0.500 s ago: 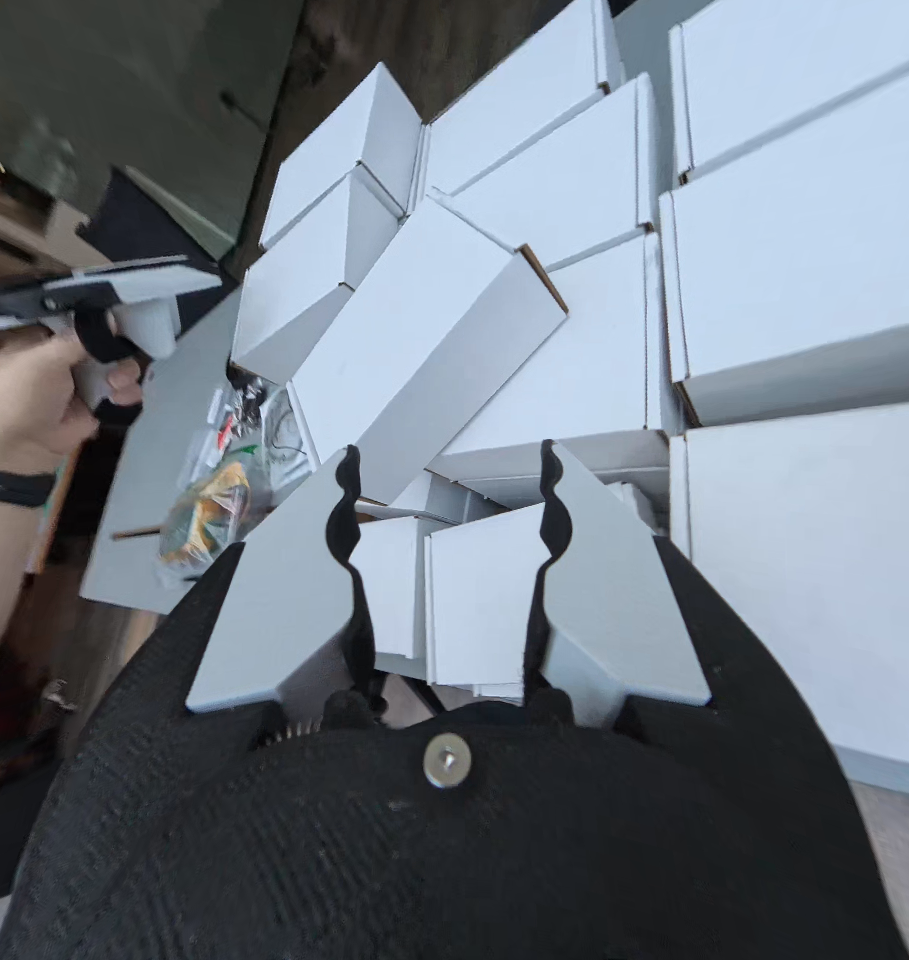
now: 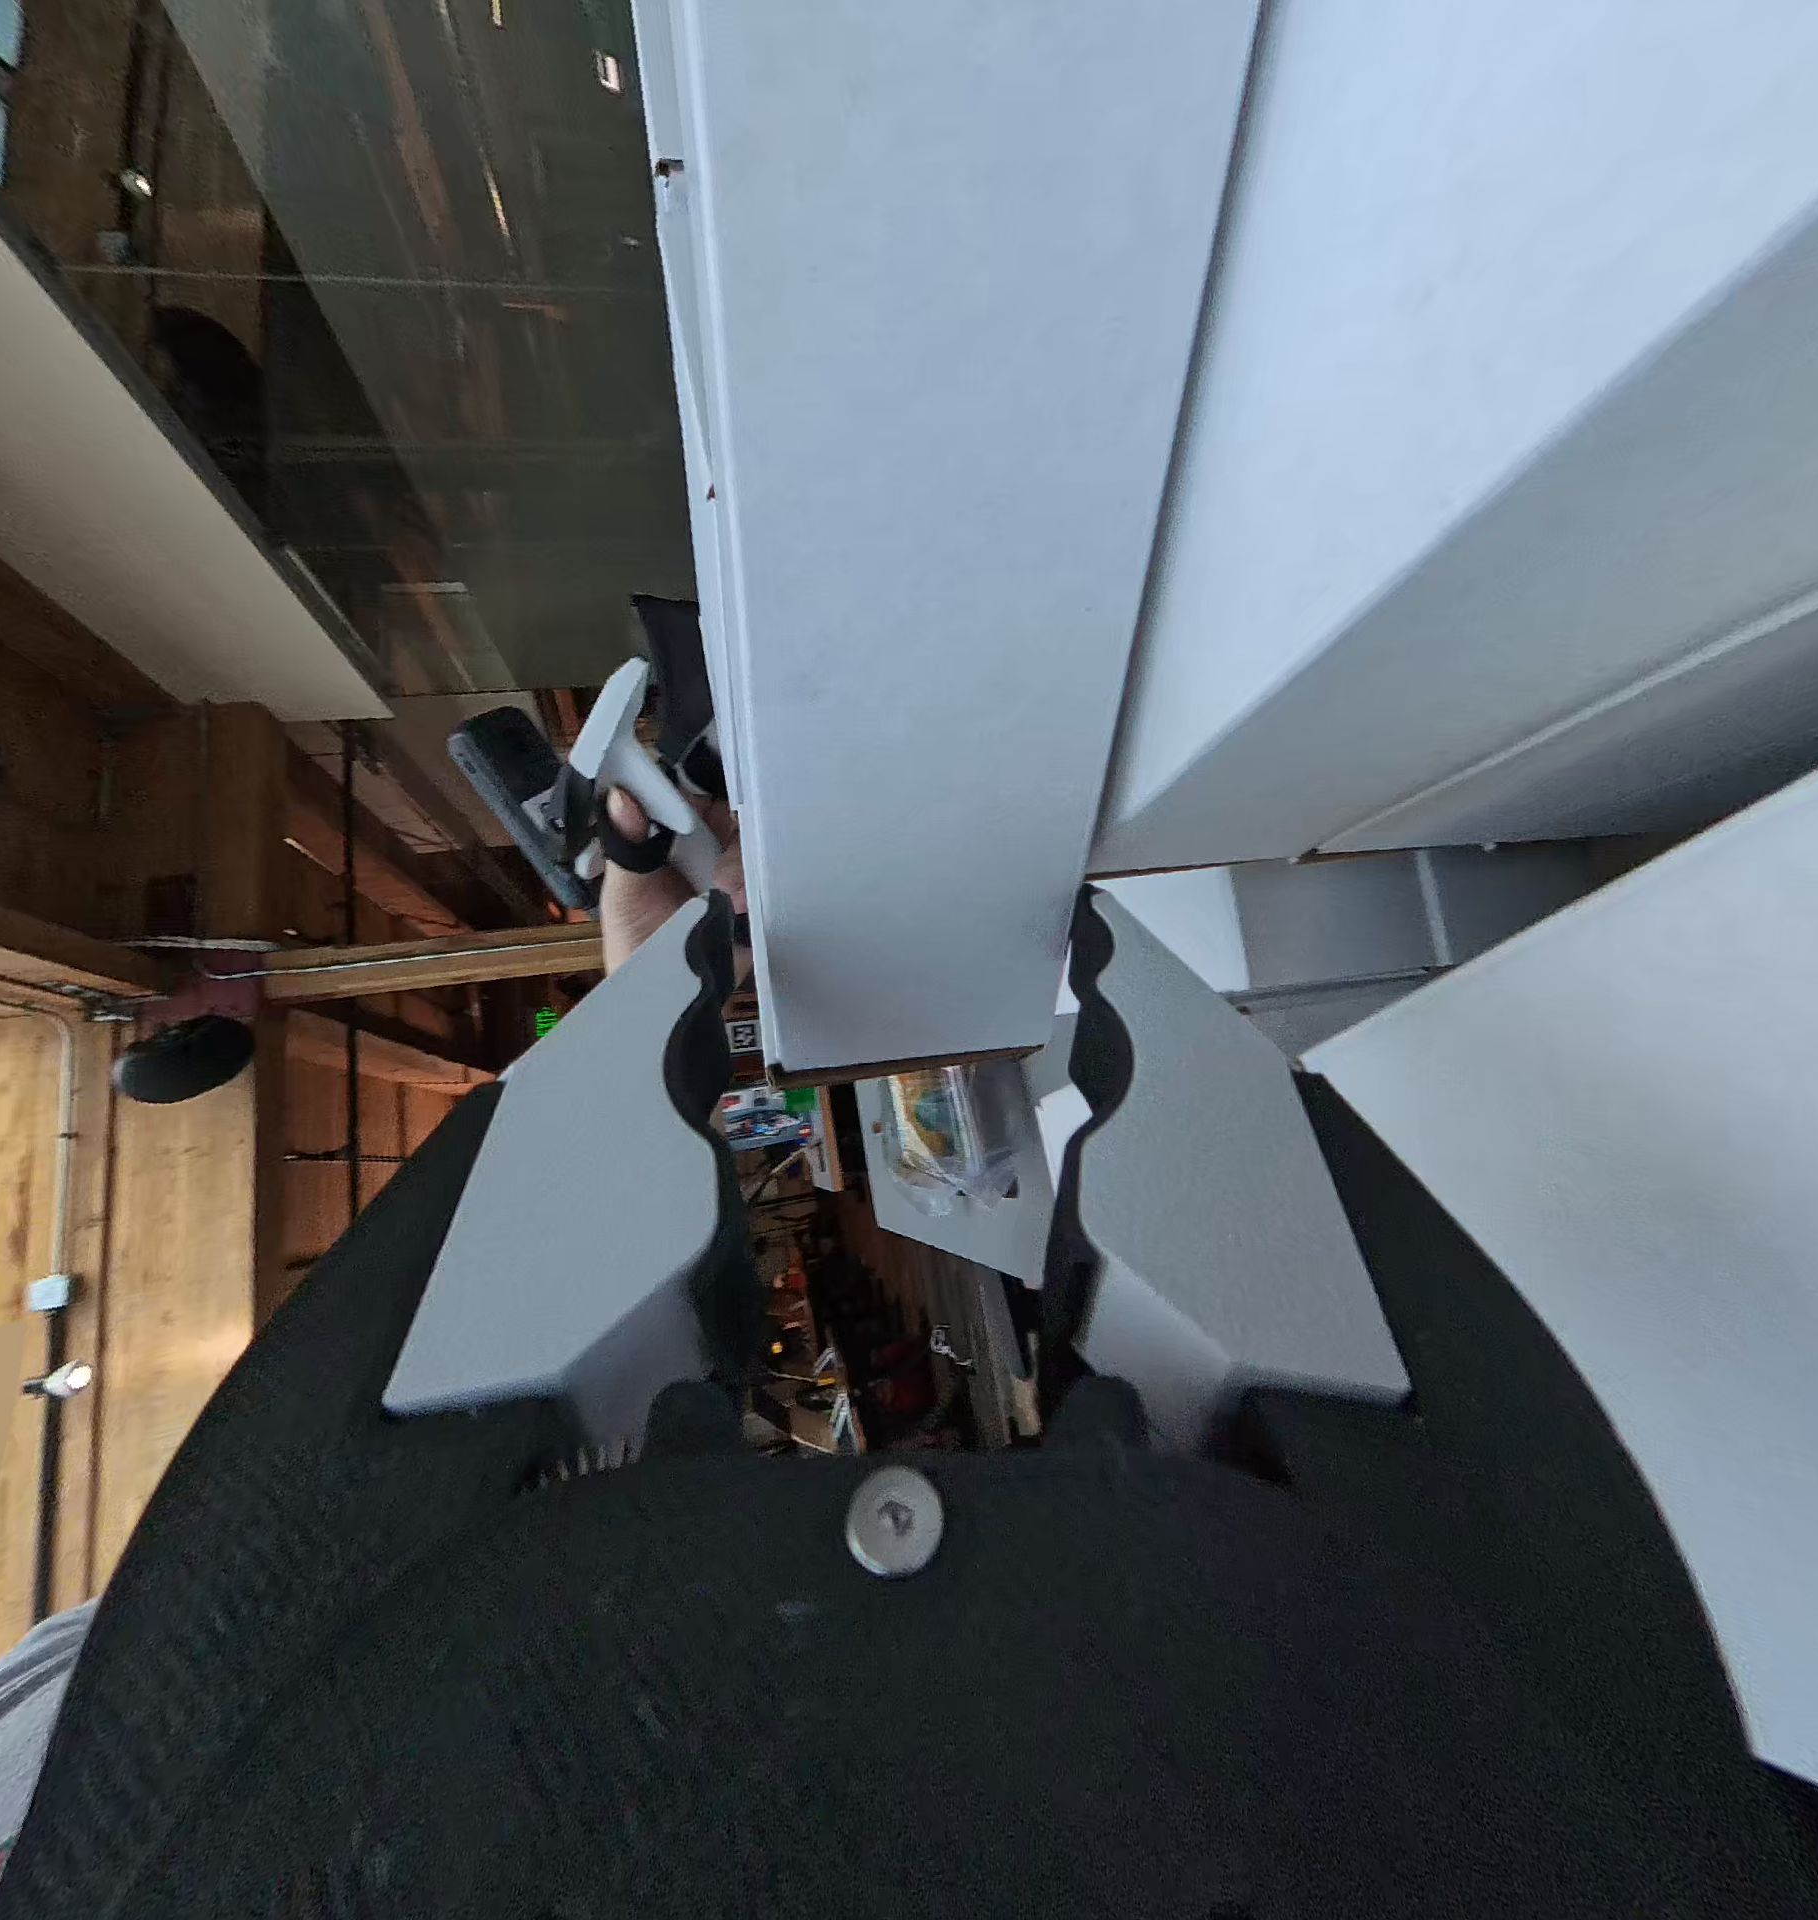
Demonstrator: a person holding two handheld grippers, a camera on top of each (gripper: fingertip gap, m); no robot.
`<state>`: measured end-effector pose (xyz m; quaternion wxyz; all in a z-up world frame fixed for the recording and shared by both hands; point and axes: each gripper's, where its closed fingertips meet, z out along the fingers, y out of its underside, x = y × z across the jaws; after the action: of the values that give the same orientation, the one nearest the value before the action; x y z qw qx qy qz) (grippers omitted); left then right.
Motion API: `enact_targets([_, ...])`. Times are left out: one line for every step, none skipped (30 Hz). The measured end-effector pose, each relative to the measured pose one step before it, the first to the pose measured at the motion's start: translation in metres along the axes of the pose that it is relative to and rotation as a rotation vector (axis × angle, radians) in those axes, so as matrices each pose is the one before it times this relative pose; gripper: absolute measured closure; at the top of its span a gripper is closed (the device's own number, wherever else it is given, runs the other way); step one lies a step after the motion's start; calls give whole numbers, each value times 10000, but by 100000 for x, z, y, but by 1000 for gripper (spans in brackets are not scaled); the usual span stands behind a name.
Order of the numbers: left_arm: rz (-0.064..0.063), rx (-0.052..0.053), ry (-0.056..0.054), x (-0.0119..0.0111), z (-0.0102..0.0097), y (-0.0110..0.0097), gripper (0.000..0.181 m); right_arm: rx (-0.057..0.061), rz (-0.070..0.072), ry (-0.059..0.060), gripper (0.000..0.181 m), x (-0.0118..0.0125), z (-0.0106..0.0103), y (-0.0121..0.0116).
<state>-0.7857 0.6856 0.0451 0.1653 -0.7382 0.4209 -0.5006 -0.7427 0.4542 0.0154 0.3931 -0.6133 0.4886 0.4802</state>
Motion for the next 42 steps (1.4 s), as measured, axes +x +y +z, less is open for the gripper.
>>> enact_targets([8,43,274,-331,473,-232,97,-10,201,-371,123,-389,186,32])
enact_targets([143,140,306,-188,331,-416,99,0,178,-233,125,-139,119,42])
enact_targets([112,200,437,109,190,-481,108,-2,87,-79,125,65,52,106])
enact_targets([-44,179,814,793,54,-408,121,14,9,10,125,139,-76,152])
enact_targets([-284,90,808,894,-2,-260,125,5,-4,15,125,71,-163,242])
enact_targets([-379,-45,683,828,-73,8,132,-29,-1,-5,125,-39,-248,364])
enact_targets([-358,-145,430,633,-122,261,134,-91,-10,56,125,55,-350,515])
enact_targets([-210,-245,258,572,-198,560,135,-141,-39,87,125,109,-421,657])
enact_targets([-12,-241,116,560,-233,752,135,-178,-59,71,125,120,-476,772])
enact_targets([35,-223,-112,359,-199,958,136,-155,-56,53,125,113,-502,812])
enact_targets([-74,-221,-222,242,-102,1103,139,-151,-31,27,125,123,-453,825])
enact_targets([-69,-221,41,630,-33,1156,140,-164,-19,-4,125,92,-362,781])
enact_targets([-182,-280,233,909,36,1233,141,-203,-16,-14,125,89,-260,739])
enact_targets([-237,-384,266,887,121,1359,142,-204,-74,22,124,139,-172,589])
enact_targets([-122,-436,153,539,200,1392,140,-99,-170,76,124,214,-90,270])
enact_targets([18,-320,-246,-226,146,1106,134,-52,-203,108,124,272,-27,53])
enact_targets([125,-74,-515,-794,4,674,131,-94,-162,40,125,147,44,-53])
enact_targets([133,194,-440,-812,-56,216,128,-221,-114,-33,125,-8,118,36])
enact_targets([-109,293,-113,-457,-33,-18,126,-308,-124,36,125,60,141,128])
enact_targets([-380,144,252,29,32,54,125,-334,-216,127,125,156,134,191])
enact_targets([-414,-42,340,162,57,205,122,-366,-288,212,125,211,100,274])
enact_targets([-190,-107,104,-107,44,322,118,-363,-315,294,125,314,15,321])
enact_targets([124,-142,-70,-263,34,390,115,-272,-349,320,125,347,-55,259])
enact_targets([278,-133,-161,-347,43,339,110,-145,-320,263,125,299,-127,132])
enact_targets([272,-134,-48,-153,88,291,104,-23,-231,153,125,193,-157,8])
enact_targets([135,-176,78,22,171,233,100,83,-123,5,124,50,-158,-137])
enact_targets([22,-229,179,125,227,173,98,147,24,-128,124,-40,-133,-271])
enact_targets([-81,-248,206,76,292,105,96,230,43,-277,122,-197,-89,-460])
enact_targets([-198,-233,260,96,324,29,94,260,44,-200,117,-51,-19,-556])
enact_targets([-261,-203,270,77,299,-61,94,188,60,-78,114,177,40,-504])
enact_targets([-246,-245,231,61,286,13,95,75,-2,-83,112,143,144,-384])
enact_targets([-204,-282,151,8,282,85,95,-20,-62,-131,111,-29,224,-236])
enact_targets([-166,-263,15,-126,236,116,95,2,-10,-163,111,-147,206,-230])
enact_targets([-170,-218,-104,-245,187,118,97,-11,34,-177,117,-251,113,-140])
enact_targets([-140,-146,-91,-173,182,93,99,-26,39,-5,118,-79,62,3])
enact_targets([-36,-131,-79,-110,227,176,98,73,-46,76,118,4,-23,-22])
enact_targets([68,-160,-124,-135,229,241,99,135,-14,109,117,-14,-96,-16])
enact_targets([136,-145,-156,-143,242,278,101,161,29,126,109,-46,-125,-19])
enact_targets([90,-127,-249,-277,225,248,108,230,69,211,99,16,-167,-113])
enact_targets([40,-95,-282,-320,180,197,117,249,-99,251,97,-62,-173,-116])
enact_targets([12,22,-77,20,164,15,118,126,-271,244,95,-167,-69,36])
enact_targets([-34,22,-11,83,139,39,118,51,-261,337,93,20,50,124])
